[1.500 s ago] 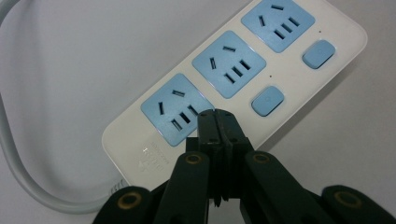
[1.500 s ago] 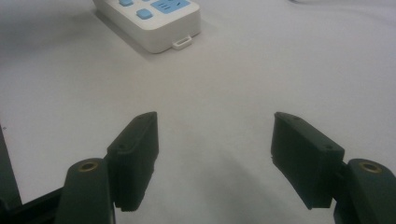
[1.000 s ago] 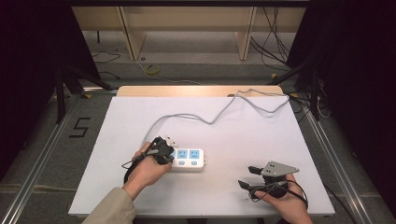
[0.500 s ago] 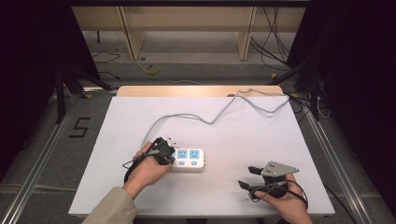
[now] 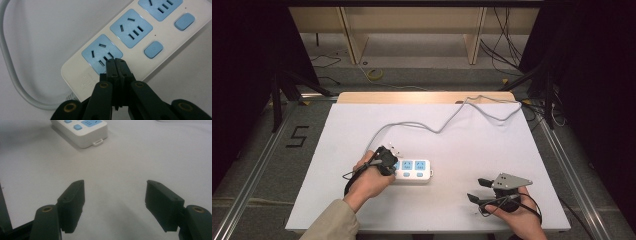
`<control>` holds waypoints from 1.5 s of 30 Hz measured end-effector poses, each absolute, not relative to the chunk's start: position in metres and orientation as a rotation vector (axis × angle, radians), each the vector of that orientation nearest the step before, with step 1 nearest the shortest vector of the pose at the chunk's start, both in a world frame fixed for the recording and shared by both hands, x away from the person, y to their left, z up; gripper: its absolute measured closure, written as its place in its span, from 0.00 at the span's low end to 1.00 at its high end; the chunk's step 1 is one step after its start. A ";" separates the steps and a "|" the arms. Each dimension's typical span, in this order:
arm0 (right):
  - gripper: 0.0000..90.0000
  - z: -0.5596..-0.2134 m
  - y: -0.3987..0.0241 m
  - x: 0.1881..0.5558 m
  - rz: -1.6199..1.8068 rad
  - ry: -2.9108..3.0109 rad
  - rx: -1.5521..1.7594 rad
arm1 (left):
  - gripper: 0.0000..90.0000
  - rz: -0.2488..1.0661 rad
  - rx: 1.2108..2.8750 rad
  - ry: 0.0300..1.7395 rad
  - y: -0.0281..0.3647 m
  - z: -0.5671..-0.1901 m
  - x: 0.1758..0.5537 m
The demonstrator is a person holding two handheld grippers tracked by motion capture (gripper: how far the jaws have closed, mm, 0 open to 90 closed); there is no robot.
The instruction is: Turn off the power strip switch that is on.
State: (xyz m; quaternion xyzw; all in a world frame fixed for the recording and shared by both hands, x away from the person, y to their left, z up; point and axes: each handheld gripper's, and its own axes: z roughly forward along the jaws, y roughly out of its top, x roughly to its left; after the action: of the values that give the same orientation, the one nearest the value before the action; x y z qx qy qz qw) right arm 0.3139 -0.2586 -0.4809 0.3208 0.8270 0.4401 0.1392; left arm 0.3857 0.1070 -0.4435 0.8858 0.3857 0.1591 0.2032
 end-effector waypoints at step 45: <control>0.37 -0.481 -0.258 0.314 1.265 2.396 0.924 | 1.00 0.409 2.440 1.087 0.107 -0.444 0.385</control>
State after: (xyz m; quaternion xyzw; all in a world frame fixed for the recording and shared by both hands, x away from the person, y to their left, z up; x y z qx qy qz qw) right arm 0.3143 -0.2585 -0.4815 0.3195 0.8289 0.4378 0.1389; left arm 0.3849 0.1070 -0.4440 0.8813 0.3924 0.1477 0.2181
